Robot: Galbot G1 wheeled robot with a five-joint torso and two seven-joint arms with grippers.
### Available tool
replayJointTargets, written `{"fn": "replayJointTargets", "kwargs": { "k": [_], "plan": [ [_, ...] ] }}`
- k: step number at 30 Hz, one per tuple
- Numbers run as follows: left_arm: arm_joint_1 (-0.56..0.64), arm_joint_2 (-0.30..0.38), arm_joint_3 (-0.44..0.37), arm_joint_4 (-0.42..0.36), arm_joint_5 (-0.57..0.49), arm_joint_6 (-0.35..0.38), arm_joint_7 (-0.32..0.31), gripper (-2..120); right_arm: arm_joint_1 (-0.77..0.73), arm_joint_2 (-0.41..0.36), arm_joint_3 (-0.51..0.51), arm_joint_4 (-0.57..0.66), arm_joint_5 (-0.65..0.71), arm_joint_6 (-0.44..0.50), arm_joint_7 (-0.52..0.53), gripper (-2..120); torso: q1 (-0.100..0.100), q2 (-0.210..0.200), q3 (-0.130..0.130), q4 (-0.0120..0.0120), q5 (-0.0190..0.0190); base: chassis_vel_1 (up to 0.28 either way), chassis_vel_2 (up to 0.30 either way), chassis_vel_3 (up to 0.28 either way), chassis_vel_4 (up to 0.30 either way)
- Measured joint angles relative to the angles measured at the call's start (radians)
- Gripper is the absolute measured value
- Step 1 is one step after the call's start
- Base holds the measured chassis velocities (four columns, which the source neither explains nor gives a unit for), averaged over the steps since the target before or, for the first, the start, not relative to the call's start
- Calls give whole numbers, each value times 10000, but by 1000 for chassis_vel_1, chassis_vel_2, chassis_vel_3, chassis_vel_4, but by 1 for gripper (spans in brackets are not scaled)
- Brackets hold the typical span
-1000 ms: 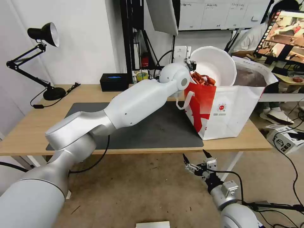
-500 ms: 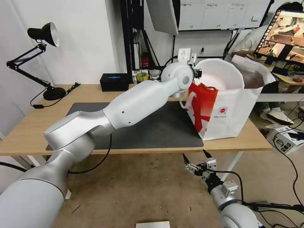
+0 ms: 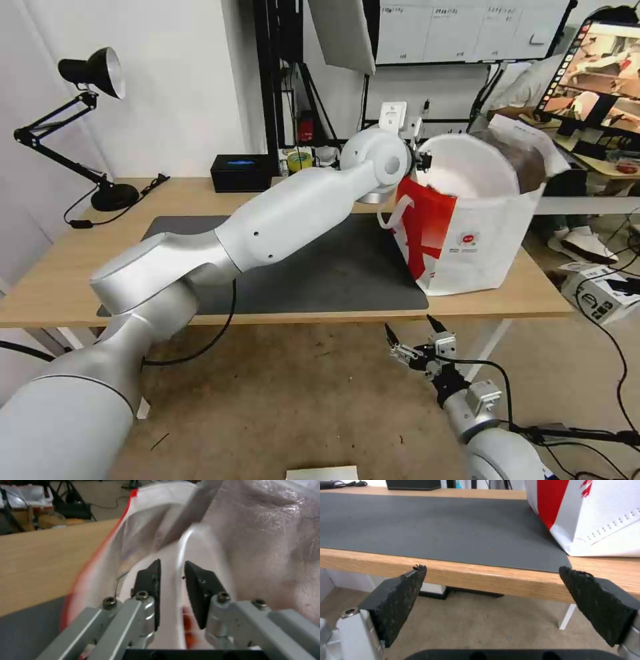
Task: Pick up the trash from the table and place it into the takeout bag.
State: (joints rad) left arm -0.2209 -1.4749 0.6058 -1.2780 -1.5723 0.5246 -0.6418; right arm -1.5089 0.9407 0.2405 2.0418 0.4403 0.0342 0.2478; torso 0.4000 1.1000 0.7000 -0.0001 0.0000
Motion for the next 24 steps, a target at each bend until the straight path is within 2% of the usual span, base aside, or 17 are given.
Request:
{"fn": "replayJointTargets", "kwargs": {
  "k": [1, 5, 6, 8, 9, 10, 12, 14, 17, 18, 20, 21, 22, 23, 24],
  "plan": [
    [0, 0, 0, 0, 0, 0, 0, 28, 0, 0, 0, 0, 0, 0, 0, 100, 0, 0, 0, 0, 0, 0, 0, 0, 0],
    [63, 66, -105, -115, -283, 101, -156, 49, 0, 0, 0, 0, 0, 0, 0, 100, 0, -1, 0, 0, 0, 0, 0, 0, 0],
    [63, 66, -105, -115, -283, 101, -156, 49, 0, 0, 0, 0, 0, 0, 0, 100, 0, -1, 0, 0, 0, 0, 0, 0, 0],
    [66, 115, -167, -151, -290, 100, -171, 55, 0, 0, 0, 0, 0, 0, 0, 100, -1, 0, 0, 0, 0, 0, 0, 0, 0],
    [68, 196, -254, -205, -289, 80, -179, 62, 0, 0, 0, 0, 0, 0, 0, 100, 0, 0, 0, 0, 0, 0, 0, 0, 0],
    [68, 196, -254, -205, -289, 80, -179, 62, 0, 0, 0, 0, 0, 0, 0, 100, 0, 0, 0, 0, 0, 0, 0, 0, 0],
    [75, 393, -451, -377, -272, -134, -175, 74, 0, 0, 0, 0, 0, 0, 0, 100, 0, 0, 0, 0, 0, 0, 0, 0, 0],
    [85, 481, -520, -472, -266, -254, -161, 77, 0, 0, 0, 0, 0, 0, 0, 100, 0, 0, 0, 0, 0, 0, 0, 0, 0],
    [139, 1119, -768, -1122, -249, -905, 110, 91, 0, 0, 0, 0, 0, 0, 1, 100, 0, 0, 0, 2, -2, 0, 0, 0, 0],
    [139, 1119, -768, -1122, -249, -905, 110, 91, 0, 0, 0, 0, 0, 0, 1, 100, 0, 0, 0, 2, -2, 0, 0, 0, 0],
    [222, 1637, -861, -1551, -239, -1083, 164, 99, 0, 0, 0, 0, 0, 0, 0, 100, -1, 0, 0, 0, -2, 0, 0, 0, 0],
    [258, 1787, -882, -1667, -237, -1110, 169, 99, 0, 0, 0, 0, 0, 0, 0, 100, -1, 0, 0, 1, -2, 0, 0, 0, 0],
    [390, 2225, -958, -2029, -236, -1216, 219, 99, 0, 0, 0, 0, 0, 0, 1, 100, 0, 0, 0, 1, -3, 0, 0, 0, 0],
    [390, 2225, -958, -2029, -236, -1216, 219, 99, 0, 0, 0, 0, 0, 0, 1, 100, 0, 0, 0, 1, -3, 0, 0, 0, 0],
    [503, 2515, -1030, -2286, -235, -1311, 255, 100, 0, 0, 0, 0, 0, 0, 0, 100, 0, 0, 0, 1, -3, 0, 0, 0, 0]
  ]
}}
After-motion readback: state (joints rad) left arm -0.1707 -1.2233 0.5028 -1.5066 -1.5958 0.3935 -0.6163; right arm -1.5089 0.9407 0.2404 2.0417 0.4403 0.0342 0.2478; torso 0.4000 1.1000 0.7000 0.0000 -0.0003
